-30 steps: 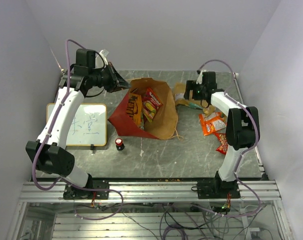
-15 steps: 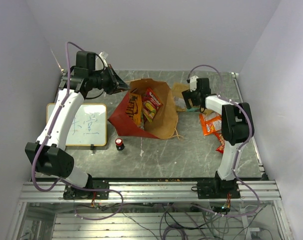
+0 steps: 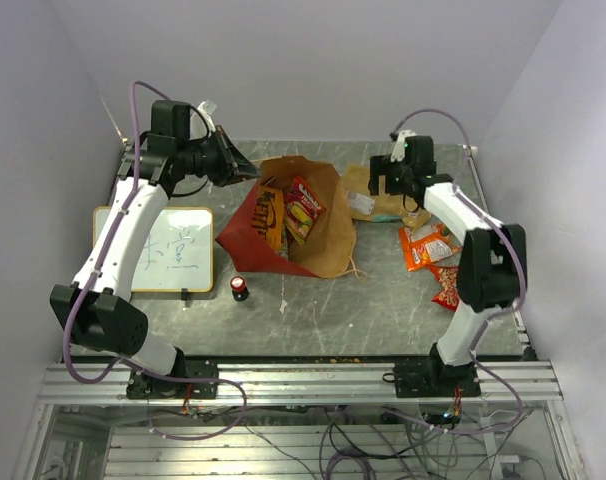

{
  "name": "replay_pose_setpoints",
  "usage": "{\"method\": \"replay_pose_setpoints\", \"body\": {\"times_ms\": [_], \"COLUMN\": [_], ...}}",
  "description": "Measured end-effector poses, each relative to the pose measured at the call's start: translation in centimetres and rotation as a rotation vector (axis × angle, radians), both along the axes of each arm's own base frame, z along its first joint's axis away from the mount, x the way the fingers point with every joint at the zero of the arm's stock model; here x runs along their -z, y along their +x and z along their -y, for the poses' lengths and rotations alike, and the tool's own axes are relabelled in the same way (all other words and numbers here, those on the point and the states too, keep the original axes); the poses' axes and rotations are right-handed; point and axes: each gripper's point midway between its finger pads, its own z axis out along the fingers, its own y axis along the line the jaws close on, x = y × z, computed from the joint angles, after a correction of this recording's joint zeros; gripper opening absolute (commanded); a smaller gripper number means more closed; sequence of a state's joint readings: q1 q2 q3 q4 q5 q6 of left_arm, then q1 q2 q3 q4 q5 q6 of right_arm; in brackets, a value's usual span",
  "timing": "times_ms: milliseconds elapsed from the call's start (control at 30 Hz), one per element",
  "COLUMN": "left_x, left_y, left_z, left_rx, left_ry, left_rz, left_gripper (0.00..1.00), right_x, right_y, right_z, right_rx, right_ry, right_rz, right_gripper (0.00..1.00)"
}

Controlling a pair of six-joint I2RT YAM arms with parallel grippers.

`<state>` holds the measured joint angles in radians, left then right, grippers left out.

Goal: Take the snacks out of the paper bag

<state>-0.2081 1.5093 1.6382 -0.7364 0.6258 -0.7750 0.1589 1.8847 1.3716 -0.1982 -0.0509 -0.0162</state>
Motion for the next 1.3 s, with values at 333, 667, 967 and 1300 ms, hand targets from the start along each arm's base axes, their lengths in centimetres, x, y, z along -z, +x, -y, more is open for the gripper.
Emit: {"method": "replay_pose_setpoints", "body": {"times_ms": [333,667,967,1300], "left_x": [0.5,0.7,-0.1,-0.2], "left_y": [-0.9,-2.5,-2.7,-3.1], "left_z": [0.8,2.4,2.7,2.9], "left_rx": [0.009,0.026,0.021,0.038], "left_ry": [-0.069,-0.157,-0.196,-0.202], "left_rz": [0.011,-0.004,0.006,-0.001], "left_gripper": [0.07,0.07,0.07,0.07], "right_x": [-15.6,-13.2,-20.0,-10.4], "right_y": [-6.6,-15.8,-23.3,-22.2], "right_z": [-3.8,-10.2,-17.7,-25.3], "right_rx": [0.057,-0.134,-0.355,-0.257], "right_ry": [0.46,0.662,0.852,0.709], "right_rz": [0.161,-0.057,0.021,-0.212], "right_gripper": [0.89,0.88,0.77,0.74]}}
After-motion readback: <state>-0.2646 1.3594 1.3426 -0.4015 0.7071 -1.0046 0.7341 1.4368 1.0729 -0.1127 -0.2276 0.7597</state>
